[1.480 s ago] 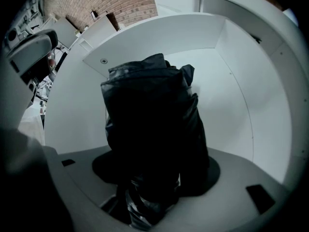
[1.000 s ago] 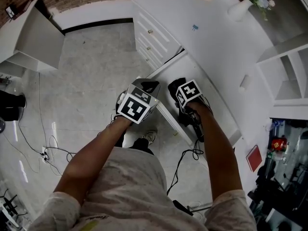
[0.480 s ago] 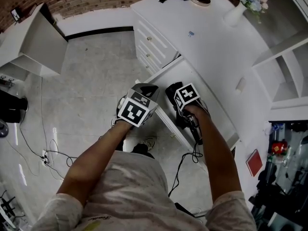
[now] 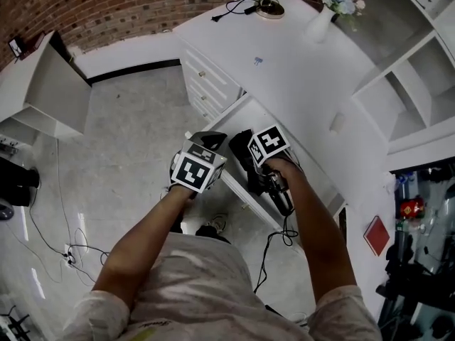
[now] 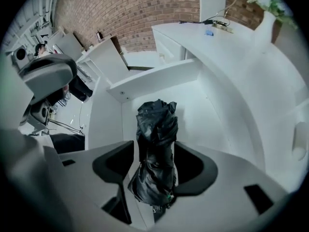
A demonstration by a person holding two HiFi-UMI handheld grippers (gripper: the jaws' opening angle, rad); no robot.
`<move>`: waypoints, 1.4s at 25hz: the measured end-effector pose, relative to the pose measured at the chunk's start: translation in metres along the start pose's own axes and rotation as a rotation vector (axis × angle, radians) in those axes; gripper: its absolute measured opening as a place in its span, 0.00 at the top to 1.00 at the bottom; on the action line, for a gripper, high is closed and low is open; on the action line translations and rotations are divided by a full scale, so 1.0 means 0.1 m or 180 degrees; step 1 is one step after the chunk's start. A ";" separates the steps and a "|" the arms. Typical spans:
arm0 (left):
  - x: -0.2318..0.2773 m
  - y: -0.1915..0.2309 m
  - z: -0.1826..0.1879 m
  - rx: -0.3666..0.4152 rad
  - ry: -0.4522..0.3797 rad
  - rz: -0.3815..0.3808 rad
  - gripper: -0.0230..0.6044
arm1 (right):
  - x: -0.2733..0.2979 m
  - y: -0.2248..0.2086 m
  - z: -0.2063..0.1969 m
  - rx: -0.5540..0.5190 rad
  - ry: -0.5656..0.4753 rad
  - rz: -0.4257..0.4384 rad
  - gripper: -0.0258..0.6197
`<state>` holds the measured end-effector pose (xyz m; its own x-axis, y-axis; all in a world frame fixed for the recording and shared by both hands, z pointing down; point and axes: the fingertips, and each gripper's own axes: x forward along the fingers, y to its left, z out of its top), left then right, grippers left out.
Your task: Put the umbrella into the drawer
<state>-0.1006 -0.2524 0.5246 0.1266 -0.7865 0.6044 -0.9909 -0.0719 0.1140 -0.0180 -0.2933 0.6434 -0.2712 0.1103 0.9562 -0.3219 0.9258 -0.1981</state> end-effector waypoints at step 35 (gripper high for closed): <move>0.26 -0.90 1.21 0.0914 -0.0263 -0.0776 0.97 | -2.36 -0.78 -0.42 0.1136 -0.1937 -0.1253 0.67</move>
<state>-0.0133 -0.3409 0.4349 0.3676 -0.7710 0.5200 -0.9062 -0.4226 0.0140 0.1088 -0.3766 0.4425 -0.4908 -0.5111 0.7056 -0.7390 0.6731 -0.0265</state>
